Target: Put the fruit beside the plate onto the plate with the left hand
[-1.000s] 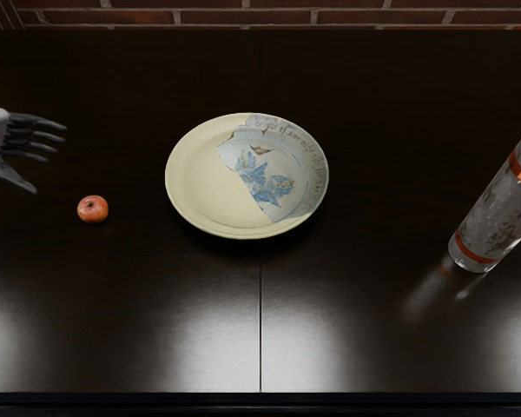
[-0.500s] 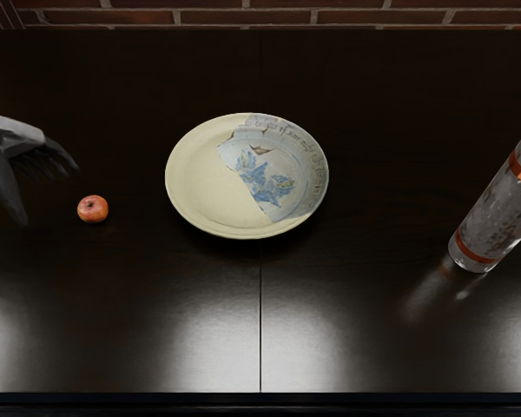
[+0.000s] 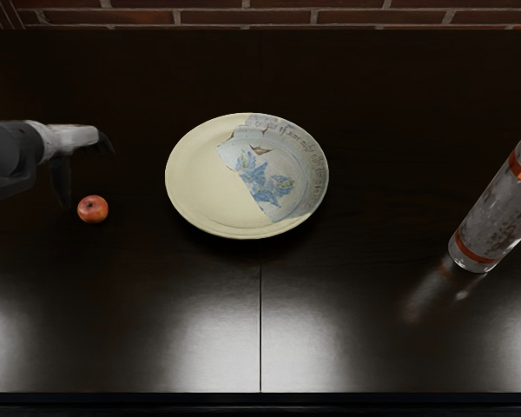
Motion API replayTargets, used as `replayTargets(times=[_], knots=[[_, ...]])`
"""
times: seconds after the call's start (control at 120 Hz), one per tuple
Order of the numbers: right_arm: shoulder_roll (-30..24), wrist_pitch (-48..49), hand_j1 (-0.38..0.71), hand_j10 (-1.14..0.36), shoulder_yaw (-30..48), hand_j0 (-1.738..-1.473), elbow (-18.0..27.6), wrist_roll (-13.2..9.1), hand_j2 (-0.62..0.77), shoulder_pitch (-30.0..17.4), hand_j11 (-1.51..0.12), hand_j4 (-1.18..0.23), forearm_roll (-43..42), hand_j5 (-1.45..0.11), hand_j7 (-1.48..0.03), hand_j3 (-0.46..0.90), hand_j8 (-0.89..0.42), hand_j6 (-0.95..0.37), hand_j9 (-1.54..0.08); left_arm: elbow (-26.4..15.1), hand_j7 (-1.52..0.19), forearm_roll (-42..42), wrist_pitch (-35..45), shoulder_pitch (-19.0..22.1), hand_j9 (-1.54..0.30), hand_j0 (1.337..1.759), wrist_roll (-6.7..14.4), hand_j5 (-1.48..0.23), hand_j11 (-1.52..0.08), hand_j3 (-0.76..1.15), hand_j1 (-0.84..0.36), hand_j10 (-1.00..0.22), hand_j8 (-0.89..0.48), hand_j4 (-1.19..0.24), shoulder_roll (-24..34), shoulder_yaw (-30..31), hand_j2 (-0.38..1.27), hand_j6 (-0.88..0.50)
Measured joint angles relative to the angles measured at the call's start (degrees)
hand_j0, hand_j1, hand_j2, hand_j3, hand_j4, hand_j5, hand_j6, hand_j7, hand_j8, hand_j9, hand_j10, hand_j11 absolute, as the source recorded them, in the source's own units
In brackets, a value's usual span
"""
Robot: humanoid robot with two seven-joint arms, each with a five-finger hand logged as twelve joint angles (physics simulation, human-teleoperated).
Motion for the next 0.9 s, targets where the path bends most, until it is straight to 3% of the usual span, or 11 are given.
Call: replayTargets(times=[0.175,0.542,0.9], knots=[[0.0,0.0,-0.31,-0.03,0.0,-1.658,0.0,0.0,-0.01,0.0,-0.04,-0.03,0.0,-0.04,-0.04,0.00,-0.03,-0.03,-0.04,-0.2,-0.33,4.9,3.5,5.1,-0.33,1.658,0.0,-0.33,-0.33,0.00,0.05,-0.25,-0.26,-0.26,-2.3,0.2,0.05,-0.26],[0.0,0.0,-0.31,-0.03,0.0,-1.658,0.0,0.0,-0.01,-0.1,-0.04,-0.03,0.0,-0.04,-0.04,0.00,-0.03,-0.03,-0.04,-0.1,-0.33,11.5,7.8,10.2,-0.33,1.658,0.0,-0.34,-0.33,0.00,0.04,-0.26,-0.26,-0.26,-3.4,0.3,0.06,-0.26],[0.0,0.0,-0.31,-0.03,0.0,-1.658,0.0,0.0,-0.01,-0.1,-0.04,-0.03,0.0,-0.04,-0.04,0.00,-0.03,-0.03,-0.04,3.9,-0.44,13.6,8.6,10.5,-0.44,1.658,0.0,-0.44,-0.44,0.00,-0.06,-0.35,-0.35,-0.35,-5.8,0.5,0.07,-0.35]])
